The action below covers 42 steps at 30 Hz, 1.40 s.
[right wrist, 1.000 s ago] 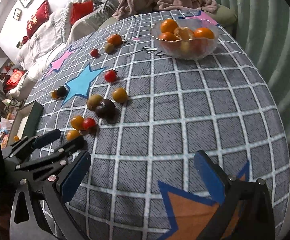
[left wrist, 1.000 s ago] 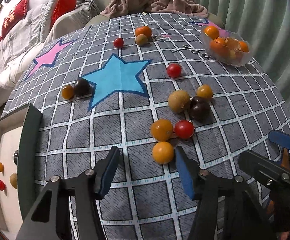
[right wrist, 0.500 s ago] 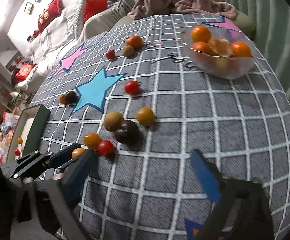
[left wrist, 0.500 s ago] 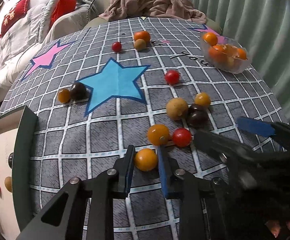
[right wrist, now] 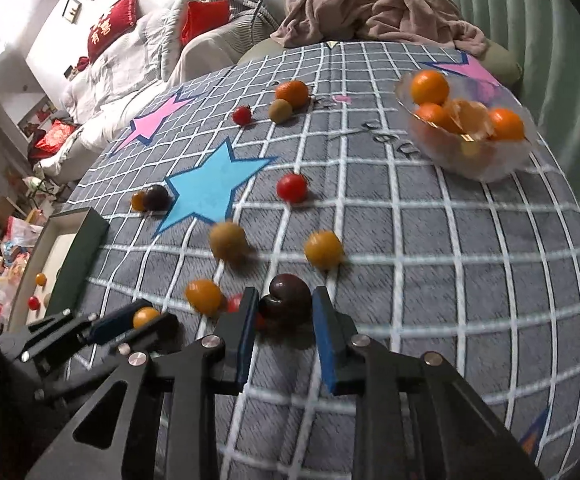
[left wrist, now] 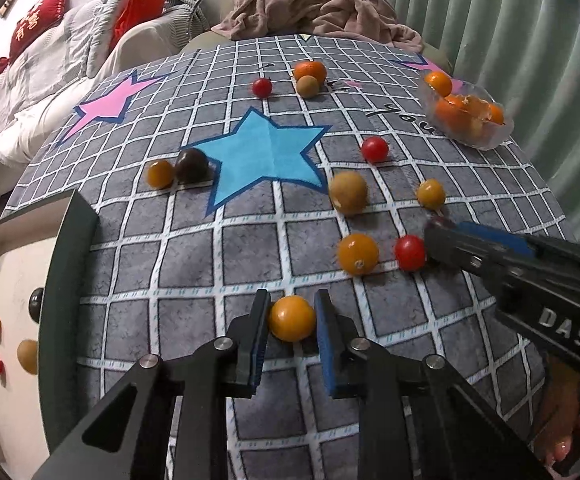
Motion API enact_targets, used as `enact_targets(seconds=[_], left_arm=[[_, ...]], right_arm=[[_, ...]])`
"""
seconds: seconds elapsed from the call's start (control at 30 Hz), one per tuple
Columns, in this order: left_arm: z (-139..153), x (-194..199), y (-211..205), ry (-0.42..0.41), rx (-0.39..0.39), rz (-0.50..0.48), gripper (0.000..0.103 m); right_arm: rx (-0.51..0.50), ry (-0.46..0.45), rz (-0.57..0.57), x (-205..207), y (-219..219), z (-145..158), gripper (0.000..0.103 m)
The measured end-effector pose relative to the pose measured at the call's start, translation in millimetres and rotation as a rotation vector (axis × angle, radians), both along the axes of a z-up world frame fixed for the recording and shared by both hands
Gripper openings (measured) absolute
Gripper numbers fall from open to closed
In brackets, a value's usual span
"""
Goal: Organize fruits
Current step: 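Grasp an orange tomato with the left tool while the right tool grasps a dark purple tomato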
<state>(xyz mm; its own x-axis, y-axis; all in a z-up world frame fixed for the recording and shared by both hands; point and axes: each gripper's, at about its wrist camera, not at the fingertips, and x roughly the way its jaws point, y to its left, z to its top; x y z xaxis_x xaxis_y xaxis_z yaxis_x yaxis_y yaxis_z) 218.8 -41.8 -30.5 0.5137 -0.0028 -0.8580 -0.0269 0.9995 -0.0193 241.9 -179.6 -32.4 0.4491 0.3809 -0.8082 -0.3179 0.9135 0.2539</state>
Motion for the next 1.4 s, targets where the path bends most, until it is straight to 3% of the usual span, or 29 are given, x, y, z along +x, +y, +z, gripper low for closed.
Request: enact_targets(seconds=[0.4,0.6,0.73,0.8,0.83,0.87,0.9,1.03,1.1,1.13,1.17,1.4], left_arm=[[1,-43,17,-0.001,-0.022,0.017,0.024],[1,-64,21,-0.001,-0.019,0.022,0.024],[1,-71,24,-0.002,-0.015,0.02,0.024],[2,-72,25,-0.002,-0.019,0.026,0.024],[2,-71,25,-0.002,-0.021,0.029,0.024],[2,-71,25,-0.002,-0.02,0.029,0.024],[2,-71,25,-0.002,-0.018,0.029,0.024],[2,-71,25,-0.002,-0.023,0.031,0.024],[2,-70,26,0.0,-0.029,0.034,0.024],[2,-70,26,0.0,-0.031,0.035,0.024],[2,-70,26,-0.001,-0.031,0.035,0.024],[2,-73,29,-0.004,-0.049,0.027,0.024]], right_arm=[[0.085,0.02,-0.045,-57,-34,1,0.03],[0.084,0.013,-0.048,-74,-37,4,0.03],[0.024,-0.006,-0.035,-75,-29,4,0.03],[-0.015,-0.021,-0.036,-71,-25,6,0.037],[-0.027,-0.021,-0.042,-66,-23,6,0.056],[-0.04,-0.031,-0.052,-62,-23,6,0.067],[-0.05,-0.039,-0.056,-57,-21,5,0.067],[-0.052,-0.016,-0.04,-39,-13,-4,0.065],[-0.095,-0.034,-0.024,-38,-5,-5,0.053],[-0.107,-0.036,-0.017,-39,-2,-5,0.035],[-0.117,-0.04,-0.012,-41,0,-5,0.031],[-0.035,-0.008,-0.006,-55,-7,-2,0.032]])
